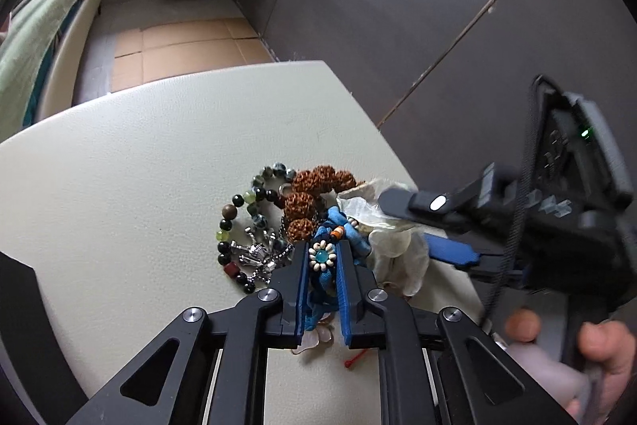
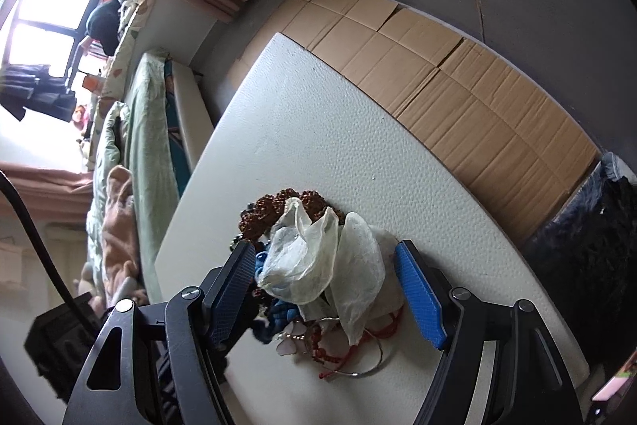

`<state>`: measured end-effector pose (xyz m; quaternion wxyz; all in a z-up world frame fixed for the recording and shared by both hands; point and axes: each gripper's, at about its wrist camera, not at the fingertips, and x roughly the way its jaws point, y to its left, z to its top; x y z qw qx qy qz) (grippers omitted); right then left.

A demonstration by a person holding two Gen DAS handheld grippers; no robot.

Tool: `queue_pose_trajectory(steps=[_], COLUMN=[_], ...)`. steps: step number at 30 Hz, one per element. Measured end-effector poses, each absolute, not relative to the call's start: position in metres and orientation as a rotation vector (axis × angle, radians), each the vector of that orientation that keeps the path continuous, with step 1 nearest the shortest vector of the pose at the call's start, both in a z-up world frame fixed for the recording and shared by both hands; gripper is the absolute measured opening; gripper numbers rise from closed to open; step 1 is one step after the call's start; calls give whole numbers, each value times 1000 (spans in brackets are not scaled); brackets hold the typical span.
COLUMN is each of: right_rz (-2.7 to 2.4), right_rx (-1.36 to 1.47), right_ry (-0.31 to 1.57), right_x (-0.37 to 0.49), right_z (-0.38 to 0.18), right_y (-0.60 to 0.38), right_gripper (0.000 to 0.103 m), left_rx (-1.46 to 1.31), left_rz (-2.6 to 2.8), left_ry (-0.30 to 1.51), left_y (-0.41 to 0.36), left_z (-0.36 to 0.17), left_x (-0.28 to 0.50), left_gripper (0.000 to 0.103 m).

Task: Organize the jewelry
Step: 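Grasp the white cloth pouch with the right gripper while the left lifts the blue bracelet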

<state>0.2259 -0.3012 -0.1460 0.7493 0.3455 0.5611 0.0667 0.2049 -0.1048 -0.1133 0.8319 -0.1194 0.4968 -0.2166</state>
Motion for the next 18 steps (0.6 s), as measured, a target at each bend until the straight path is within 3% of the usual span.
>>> queue_pose_trajectory(steps=[1, 3, 8, 18], right_rz=[145, 136, 130, 214], right_rx=[749, 748, 768, 752], right_ry=[1233, 1248, 1210, 1080], right_x=[226, 226, 218, 204], right_z=[-147, -151, -146, -116], right_y=[-300, -300, -309, -310], right_gripper=[53, 26, 7, 5], left_rx=[-255, -267, -282, -339], left_rz=[-461, -473, -481, -435], left_ry=[1042, 1023, 977, 900], left_y=[-102, -97, -86, -47], left_z=[-109, -100, -81, -57], left_x=[204, 201, 191, 177], left_gripper=[13, 13, 13, 13])
